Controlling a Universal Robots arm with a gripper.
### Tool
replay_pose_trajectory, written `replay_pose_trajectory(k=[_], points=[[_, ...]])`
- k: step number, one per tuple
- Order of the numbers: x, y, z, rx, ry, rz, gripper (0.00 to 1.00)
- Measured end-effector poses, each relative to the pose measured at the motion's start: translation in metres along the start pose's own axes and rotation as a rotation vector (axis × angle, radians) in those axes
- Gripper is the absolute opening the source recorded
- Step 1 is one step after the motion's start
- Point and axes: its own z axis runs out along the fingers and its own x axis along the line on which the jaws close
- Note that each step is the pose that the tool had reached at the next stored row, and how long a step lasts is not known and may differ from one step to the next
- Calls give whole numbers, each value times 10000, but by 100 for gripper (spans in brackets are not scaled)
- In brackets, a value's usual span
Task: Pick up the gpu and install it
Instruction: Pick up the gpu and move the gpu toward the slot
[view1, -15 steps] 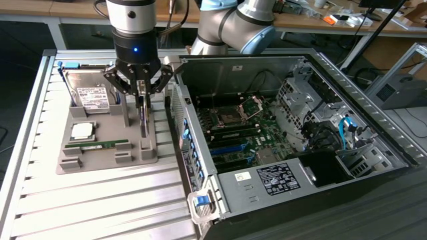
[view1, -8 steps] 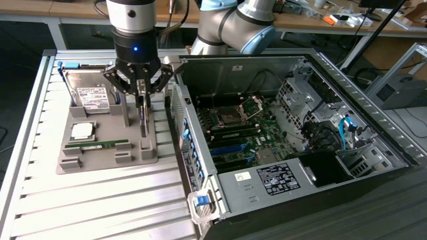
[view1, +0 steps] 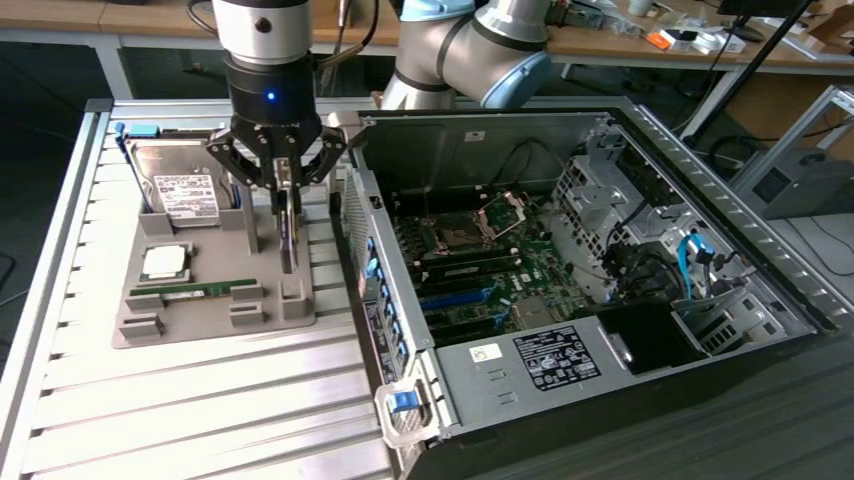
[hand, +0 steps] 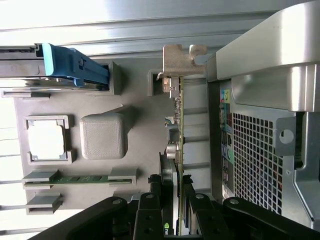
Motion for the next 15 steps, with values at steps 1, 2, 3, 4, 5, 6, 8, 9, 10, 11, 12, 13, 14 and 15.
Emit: replay_pose_trajectory(k=[1, 2, 3, 4, 5, 6, 8, 9, 10, 11, 12, 13, 14, 15], points=[[0, 0, -1, 0, 0, 0, 27], [0, 0, -3, 0, 0, 0, 27], [0, -1, -5, 0, 0, 0, 27], [0, -1, -7, 0, 0, 0, 27], [0, -1, -8, 0, 0, 0, 27], [0, -1, -12, 0, 0, 0, 27], [-1, -1, -17, 0, 0, 0, 27], [-1, -2, -21, 0, 0, 0, 27], [-1, -2, -27, 0, 0, 0, 27], [-1, -2, -29, 0, 0, 0, 27], [-1, -2, -30, 0, 0, 0, 27], [-1, -3, -35, 1, 0, -1, 27], [-1, -3, -37, 0, 0, 0, 27], [-1, -3, -40, 1, 0, 0, 27]])
